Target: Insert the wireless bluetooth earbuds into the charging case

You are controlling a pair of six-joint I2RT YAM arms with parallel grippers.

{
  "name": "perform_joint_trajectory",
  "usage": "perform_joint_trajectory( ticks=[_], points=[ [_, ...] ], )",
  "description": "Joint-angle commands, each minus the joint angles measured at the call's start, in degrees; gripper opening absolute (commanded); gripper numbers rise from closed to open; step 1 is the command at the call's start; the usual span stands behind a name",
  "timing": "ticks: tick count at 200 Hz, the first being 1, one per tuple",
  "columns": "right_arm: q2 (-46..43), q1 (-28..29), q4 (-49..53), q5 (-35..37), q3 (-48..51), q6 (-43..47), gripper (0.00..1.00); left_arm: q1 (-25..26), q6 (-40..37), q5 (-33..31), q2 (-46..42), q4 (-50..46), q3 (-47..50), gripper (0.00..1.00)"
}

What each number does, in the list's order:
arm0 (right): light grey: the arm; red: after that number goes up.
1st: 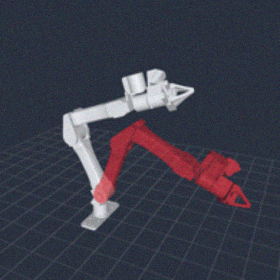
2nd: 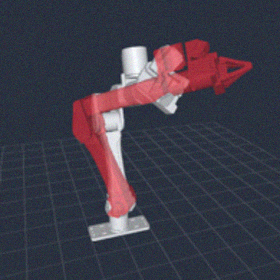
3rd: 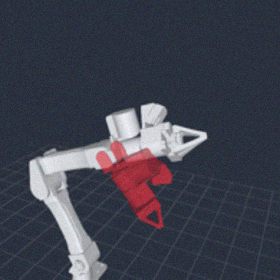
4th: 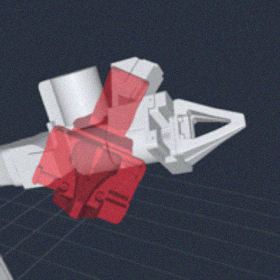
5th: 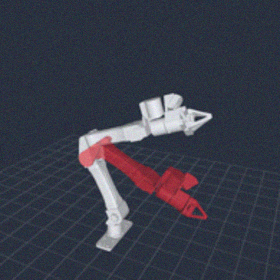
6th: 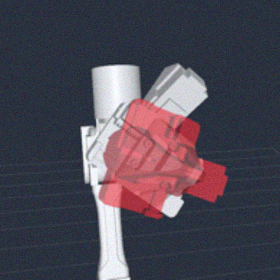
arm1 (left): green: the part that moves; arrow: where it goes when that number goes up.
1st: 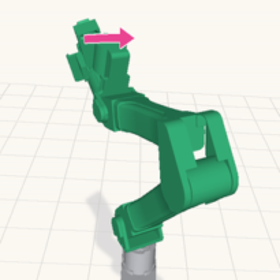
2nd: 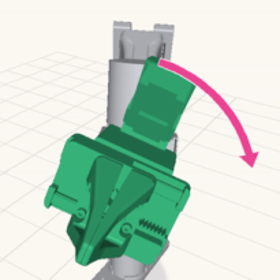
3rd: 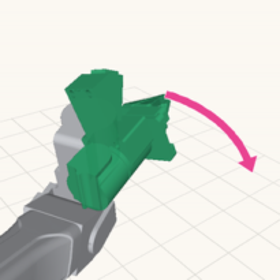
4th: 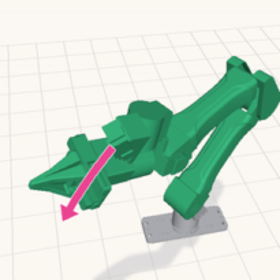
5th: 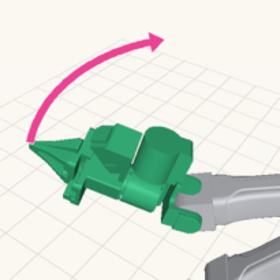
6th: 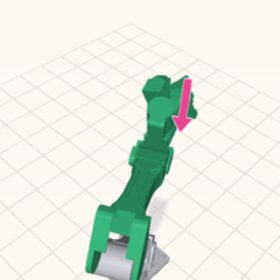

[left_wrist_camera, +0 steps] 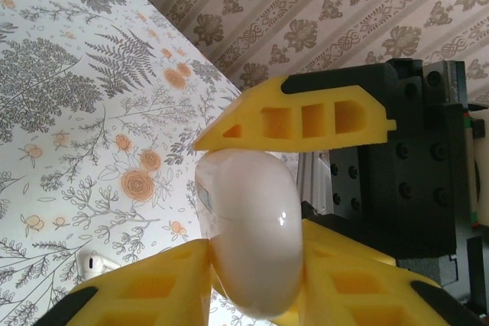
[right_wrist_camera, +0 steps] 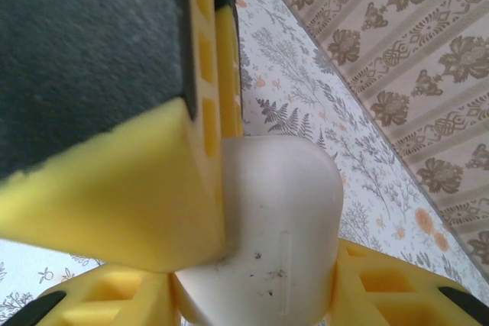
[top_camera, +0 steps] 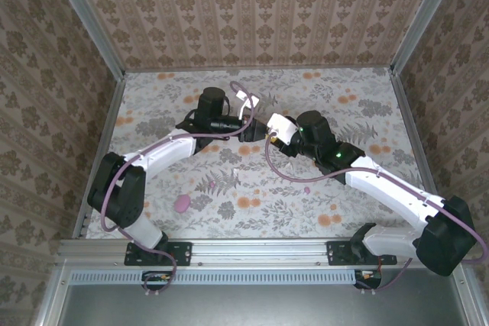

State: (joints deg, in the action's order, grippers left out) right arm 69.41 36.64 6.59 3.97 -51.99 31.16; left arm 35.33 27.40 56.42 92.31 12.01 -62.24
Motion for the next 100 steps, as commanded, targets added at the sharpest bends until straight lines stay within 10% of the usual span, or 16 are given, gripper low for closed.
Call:
perform_joint_trajectory(
  ticks=[1,100],
  points=[
    [-1.07,0.89,-1.12,-3.26,0.02,-0.11,0.39,1.29,-0.23,1.91,1.11,1.30,-2.54,0.30],
    [-2.80,0.91,-2.14,-2.66,0.55,-3.57,0.55,0.05,-0.03,0.11,-0.53,2.91,-1.22,0.13]
  ],
)
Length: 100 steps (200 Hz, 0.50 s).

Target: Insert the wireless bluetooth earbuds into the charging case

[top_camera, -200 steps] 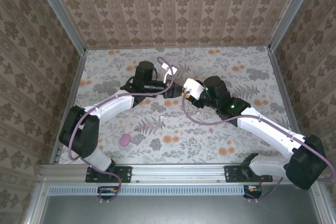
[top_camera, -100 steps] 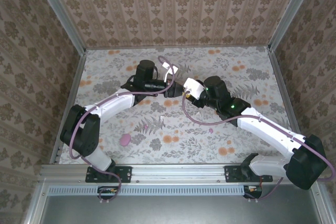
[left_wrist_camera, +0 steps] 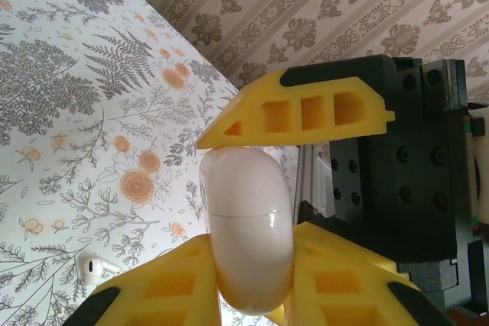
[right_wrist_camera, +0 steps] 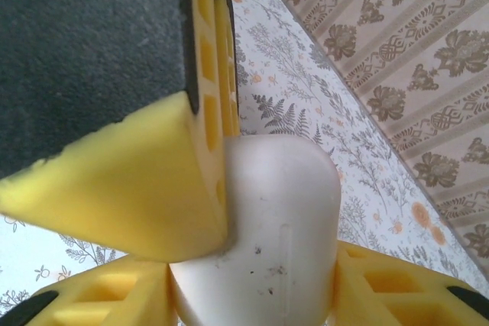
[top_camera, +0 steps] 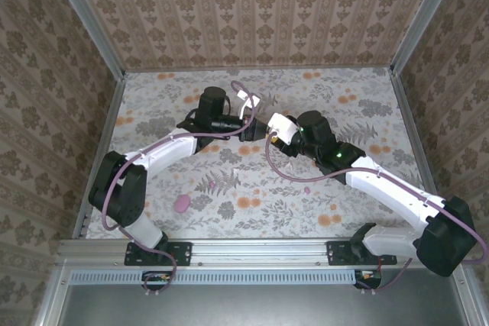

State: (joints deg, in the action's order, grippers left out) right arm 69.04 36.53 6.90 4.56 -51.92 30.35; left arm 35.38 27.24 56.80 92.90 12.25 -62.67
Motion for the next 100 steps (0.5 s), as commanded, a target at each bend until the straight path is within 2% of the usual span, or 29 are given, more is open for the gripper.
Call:
perform_joint_trajectory(
  ticks=[1,23,36,50,71,87,100],
  points=[
    [-2.51,1.01,-2.47,-3.16,0.54,-2.98,0.56,-0.02,0.11,-0.27,-1.17,2.81,-0.74,0.13],
    [-4.58,0.59,-1.40,-2.11,0.84,-8.22,0.67,-1.63,0.38,-2.59,-3.91,5.20,1.19,0.13],
    [-6.97,-0.29,0.21,-2.70,0.36,-14.73,0.76,-2.99,0.40,-4.72,-6.23,6.72,2.78,0.13],
    [-9.59,-4.00,0.95,-10.06,0.33,-24.32,0.79,-4.16,-0.34,-7.47,-8.99,8.60,4.82,0.13],
    [-11.55,-13.40,-0.83,-20.94,0.00,-45.55,0.81,-4.61,-4.06,-12.26,-12.74,11.08,7.60,0.13],
    [-9.04,-20.13,-2.79,-30.55,-1.36,-63.17,0.78,-4.61,-7.60,-14.50,-14.38,13.96,9.32,0.15],
    [-6.06,-21.78,-6.20,-37.56,-2.37,-72.93,0.75,-4.61,-9.46,-16.28,-15.00,17.73,11.00,0.15]
  ],
)
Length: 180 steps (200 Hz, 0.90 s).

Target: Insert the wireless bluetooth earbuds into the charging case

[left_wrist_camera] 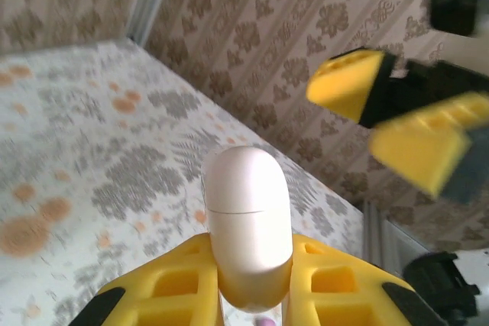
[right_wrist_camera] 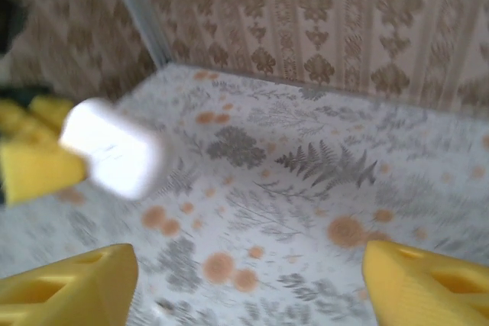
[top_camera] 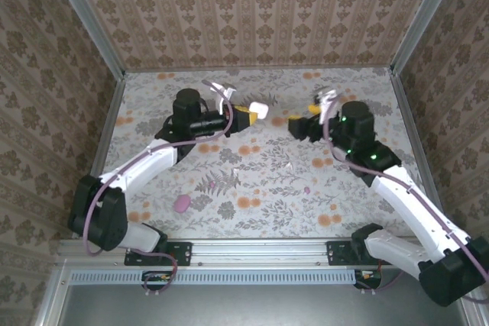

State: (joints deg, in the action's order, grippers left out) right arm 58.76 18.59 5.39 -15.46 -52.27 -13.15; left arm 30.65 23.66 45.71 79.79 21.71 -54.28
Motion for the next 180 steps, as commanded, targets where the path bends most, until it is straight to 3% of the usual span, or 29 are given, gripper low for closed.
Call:
perform_joint_trajectory(
  ticks=[1,23,46,75,93,131,180],
  points=[
    [4.46,-3.83,-5.00,-17.83,-2.12,-29.94,0.75,0.11,-5.98,-5.33,-1.90,8.43,2.69,0.14],
    [7.90,-2.68,-14.48,-24.28,-2.77,-38.56,0.75,0.15,-6.56,-6.99,-2.12,16.38,5.19,0.14],
    [10.15,-0.60,-19.79,-23.30,-3.62,-43.17,0.75,0.28,-4.00,-7.21,-1.30,25.04,7.08,0.14],
    [14.80,0.96,-19.12,-24.26,-7.58,-51.74,0.77,1.07,-3.92,-6.11,0.72,33.31,8.50,0.14],
    [16.92,2.05,-14.83,-21.70,-9.56,-57.49,0.80,1.51,-4.63,-5.86,1.82,34.80,8.52,0.13],
    [20.27,5.29,-26.03,-19.60,-8.70,-70.79,0.83,1.95,-4.62,-5.05,3.70,35.59,7.51,0.13],
    [23.42,6.93,-25.62,-18.03,-10.28,-73.12,0.75,2.04,-6.48,-4.76,3.01,34.88,7.97,0.13]
  ],
)
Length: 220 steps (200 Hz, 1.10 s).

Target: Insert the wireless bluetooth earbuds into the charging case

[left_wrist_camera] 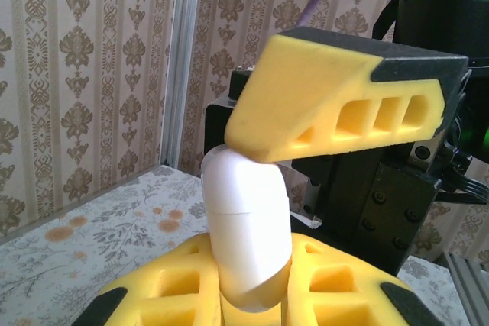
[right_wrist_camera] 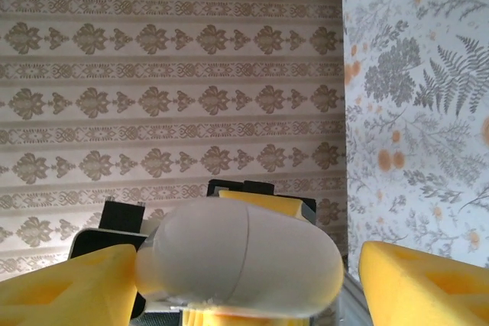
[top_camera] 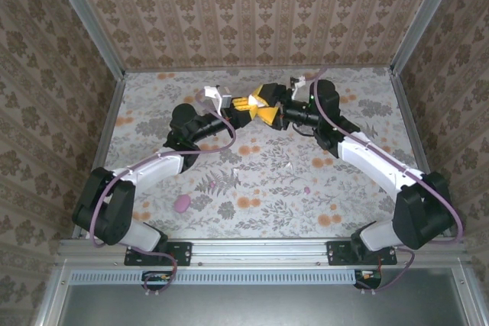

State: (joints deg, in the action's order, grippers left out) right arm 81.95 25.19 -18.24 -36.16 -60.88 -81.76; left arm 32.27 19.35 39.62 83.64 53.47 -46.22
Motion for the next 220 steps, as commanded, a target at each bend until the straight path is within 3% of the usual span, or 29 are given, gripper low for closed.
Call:
perform_joint_trajectory(
  ticks=[1,55,79,151,179,220],
  points=[
    [0.23,0.32,-1.94,2.80,-1.64,-4.58,0.75,0.42,-2.19,1.39,-0.93,3.12,-0.05,0.13],
    [-0.21,0.31,-7.02,7.55,2.60,-13.94,0.73,0.42,-4.67,0.47,-2.43,0.94,0.70,0.12],
    [-0.61,0.48,-9.15,7.77,3.65,-16.11,0.64,0.51,-5.76,0.30,-2.51,-0.60,0.49,0.12],
    [-4.22,0.56,-4.38,9.71,3.66,-10.72,0.44,0.60,-6.89,0.48,-1.87,-3.75,-0.33,0.13],
    [-4.39,0.73,-3.74,9.70,3.58,-10.07,0.42,0.67,-6.90,0.36,-1.60,-4.22,-0.61,0.16],
    [-4.37,0.83,-3.38,10.31,3.88,-9.74,0.41,0.69,-6.03,0.20,-0.94,-4.96,-1.38,0.28]
  ],
)
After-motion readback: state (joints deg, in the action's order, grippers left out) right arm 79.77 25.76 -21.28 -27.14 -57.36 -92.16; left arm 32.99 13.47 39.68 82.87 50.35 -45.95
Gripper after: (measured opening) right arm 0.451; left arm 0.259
